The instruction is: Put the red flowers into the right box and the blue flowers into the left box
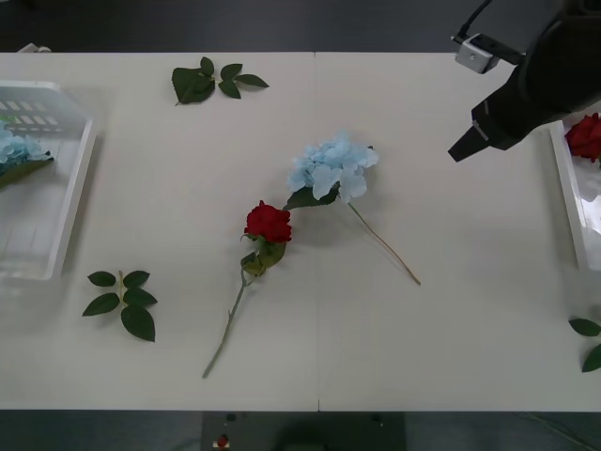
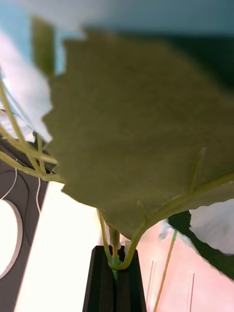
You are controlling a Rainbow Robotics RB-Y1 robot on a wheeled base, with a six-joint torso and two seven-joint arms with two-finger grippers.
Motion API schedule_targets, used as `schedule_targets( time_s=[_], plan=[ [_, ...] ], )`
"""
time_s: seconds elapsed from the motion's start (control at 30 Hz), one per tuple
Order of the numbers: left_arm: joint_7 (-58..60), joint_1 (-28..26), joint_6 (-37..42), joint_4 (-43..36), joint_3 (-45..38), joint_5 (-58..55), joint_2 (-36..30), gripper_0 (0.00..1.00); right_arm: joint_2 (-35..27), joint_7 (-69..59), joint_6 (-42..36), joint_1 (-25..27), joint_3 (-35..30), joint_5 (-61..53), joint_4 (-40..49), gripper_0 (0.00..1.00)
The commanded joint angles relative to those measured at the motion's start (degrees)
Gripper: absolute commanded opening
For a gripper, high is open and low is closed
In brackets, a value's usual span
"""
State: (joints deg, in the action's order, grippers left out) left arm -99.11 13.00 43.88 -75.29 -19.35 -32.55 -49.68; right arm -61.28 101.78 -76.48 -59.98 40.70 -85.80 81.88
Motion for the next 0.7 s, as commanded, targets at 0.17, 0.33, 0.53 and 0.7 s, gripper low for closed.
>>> schedule_targets(
  time_s=[0.17, 0.33, 0.53, 0.7],
  plan=[
    [-0.73, 0.1, -1.86, 2.17, 1.24, -0.94, 2.93, 0.0, 3.72, -22.24, 3.53, -1.46, 6.76, 11.45, 11.37, 0.97],
    [-0.73, 0.1, -1.86, 2.17, 1.86, -1.55, 3.81, 0.05, 9.43, -30.77, 3.09, -1.19, 9.84, 22.44, 12.69, 0.97],
    [-1.17, 0.1, 3.59, 1.99, 2.04, -8.85, 3.72, 0.87, 14.53, -37.01, 4.14, -1.19, 14.94, 30.61, 11.9, 0.96],
    [-4.07, 0.1, 14.13, -1.26, 0.45, -16.58, 3.72, 1.0, 16.55, -39.91, 5.99, -1.19, 18.36, 33.69, 11.02, 0.97]
  ],
)
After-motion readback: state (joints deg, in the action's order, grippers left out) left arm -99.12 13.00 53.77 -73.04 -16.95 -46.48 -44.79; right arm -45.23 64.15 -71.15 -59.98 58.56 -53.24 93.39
